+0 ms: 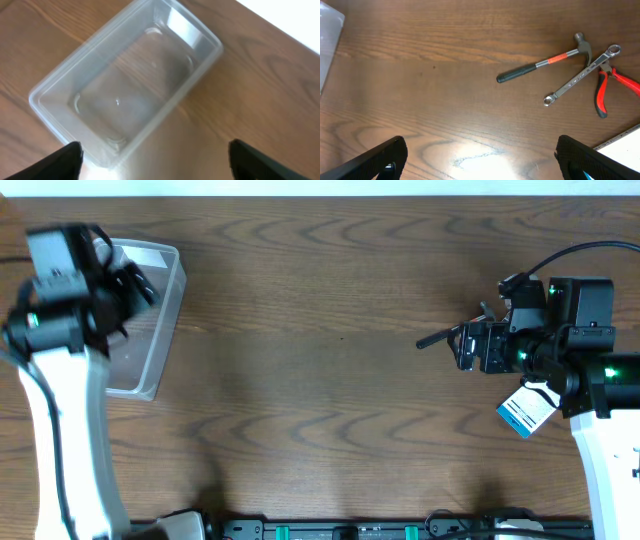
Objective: Pack container
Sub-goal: 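Reach the left gripper to the clear container's near rim and grasp it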
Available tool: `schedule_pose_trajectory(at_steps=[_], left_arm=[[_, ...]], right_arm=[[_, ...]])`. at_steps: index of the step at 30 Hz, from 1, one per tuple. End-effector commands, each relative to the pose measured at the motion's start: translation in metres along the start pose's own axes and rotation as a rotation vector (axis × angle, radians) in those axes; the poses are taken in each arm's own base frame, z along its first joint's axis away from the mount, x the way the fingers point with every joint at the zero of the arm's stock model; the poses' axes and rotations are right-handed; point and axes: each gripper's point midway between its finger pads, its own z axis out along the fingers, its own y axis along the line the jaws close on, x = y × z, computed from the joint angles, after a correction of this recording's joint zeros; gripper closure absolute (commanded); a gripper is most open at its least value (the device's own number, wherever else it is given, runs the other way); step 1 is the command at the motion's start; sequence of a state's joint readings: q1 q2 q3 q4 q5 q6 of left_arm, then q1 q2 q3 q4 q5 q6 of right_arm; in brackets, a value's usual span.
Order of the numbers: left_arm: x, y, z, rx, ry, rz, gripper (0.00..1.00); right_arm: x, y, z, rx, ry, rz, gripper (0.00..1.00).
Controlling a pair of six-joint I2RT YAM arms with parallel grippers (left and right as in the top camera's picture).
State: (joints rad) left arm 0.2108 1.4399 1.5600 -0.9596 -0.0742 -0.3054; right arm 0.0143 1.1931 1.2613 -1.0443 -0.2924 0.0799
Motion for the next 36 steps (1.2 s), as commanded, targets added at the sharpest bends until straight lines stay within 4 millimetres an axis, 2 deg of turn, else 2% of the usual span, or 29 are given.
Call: schedule_pose_trajectory(at_steps=[1, 4, 10, 14, 17, 21, 26, 29, 36], left_arm=[[-0.018, 0.013, 0.043, -0.051, 0.03, -0.05, 0.3], [-0.015, 0.02, 0.082, -0.082, 0.081, -0.061, 0.33], [0.018, 0.022, 0.147, -0.115, 0.243, -0.09, 0.34], [0.039, 0.018, 0.176, -0.108, 0.324, -0.113, 0.33], [0.049, 0.012, 0.186, -0.078, 0.369, -0.122, 0.34], [0.066, -0.008, 0.192, 0.003, 0.439, -0.122, 0.34], [0.092, -0.043, 0.187, 0.078, 0.526, -0.062, 0.34], [0.109, -0.071, 0.178, 0.131, 0.564, 0.023, 0.34], [0.169, -0.129, 0.145, 0.175, 0.674, 0.235, 0.33]], right_arm=[[-0.003, -0.001, -0.005, 0.009, -0.005, -0.026, 0.03], [0.001, -0.001, -0.005, 0.01, 0.013, -0.023, 0.04], [0.005, -0.001, -0.005, 0.011, 0.029, -0.019, 0.04], [0.005, -0.001, -0.005, 0.011, 0.029, -0.019, 0.04], [0.006, -0.001, -0.005, 0.011, 0.03, -0.018, 0.04], [0.005, -0.001, -0.005, 0.011, 0.029, -0.019, 0.04], [0.005, -0.001, -0.005, 0.011, 0.027, -0.02, 0.04], [0.004, -0.001, -0.005, 0.011, 0.025, -0.024, 0.04], [0.004, -0.001, -0.005, 0.011, 0.025, -0.027, 0.04]])
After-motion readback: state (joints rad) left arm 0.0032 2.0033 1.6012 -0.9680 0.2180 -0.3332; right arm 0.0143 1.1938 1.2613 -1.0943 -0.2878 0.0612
